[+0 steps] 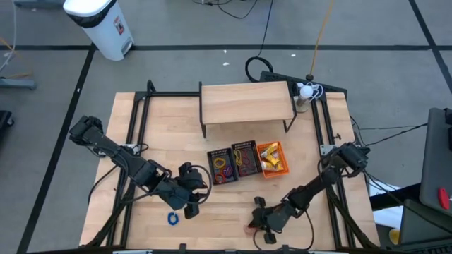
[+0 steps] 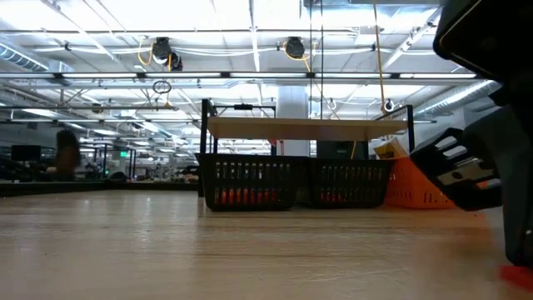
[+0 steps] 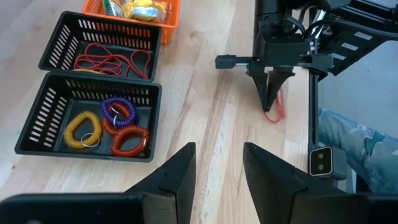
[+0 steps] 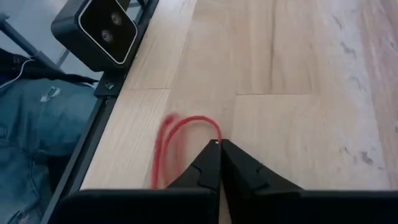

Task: Pick & Place Office Desk Supplies
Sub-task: Put the orange rubber band into the right black bin

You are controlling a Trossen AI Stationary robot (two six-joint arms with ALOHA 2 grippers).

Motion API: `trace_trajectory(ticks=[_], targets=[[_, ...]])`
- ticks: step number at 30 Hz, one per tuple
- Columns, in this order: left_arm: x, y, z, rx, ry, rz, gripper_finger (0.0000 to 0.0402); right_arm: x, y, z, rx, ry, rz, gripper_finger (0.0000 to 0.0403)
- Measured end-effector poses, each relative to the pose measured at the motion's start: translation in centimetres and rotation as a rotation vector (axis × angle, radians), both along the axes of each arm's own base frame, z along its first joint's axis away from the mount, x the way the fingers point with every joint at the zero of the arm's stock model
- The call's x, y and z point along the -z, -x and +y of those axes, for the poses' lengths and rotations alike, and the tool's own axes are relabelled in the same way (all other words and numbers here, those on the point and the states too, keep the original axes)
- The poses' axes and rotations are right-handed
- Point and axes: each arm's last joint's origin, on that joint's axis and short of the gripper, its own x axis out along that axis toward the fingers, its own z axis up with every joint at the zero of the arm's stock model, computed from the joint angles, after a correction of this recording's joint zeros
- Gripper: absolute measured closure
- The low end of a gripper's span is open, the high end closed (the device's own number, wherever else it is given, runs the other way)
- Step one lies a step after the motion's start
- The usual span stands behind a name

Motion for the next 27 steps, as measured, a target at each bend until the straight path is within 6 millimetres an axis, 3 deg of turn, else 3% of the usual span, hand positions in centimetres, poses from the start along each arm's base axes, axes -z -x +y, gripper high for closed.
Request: trace_trajectory(ticks=[8,14,18,22,27], targets=[[0.0,0.0,0.0,0.001,-0.002,0.001,0.0268,-3.0,0.9,-1.5,0.076,0.106,0.058,0.0403],[0.0,0.0,0.0,0.006,-0.007,0.0,0.0268,-7.3,2.6,-3.0,0.13,0.24,0.001,0.0403],[0.0,0.0,0.0,0.003,-0.009,-0.002,0.0268,-11.1,3.6,-3.8,0.188,0.246,-0.103,0.0403],[0.0,0.0,0.0,0.001,-0.01,-0.003,0.0268,-13.3,4.1,-4.4,0.198,0.207,-0.176,0.0403],[0.0,0.0,0.0,0.001,-0.01,-0.005,0.0268,-14.0,4.1,-4.3,0.195,0.177,-0.217,0.0403]])
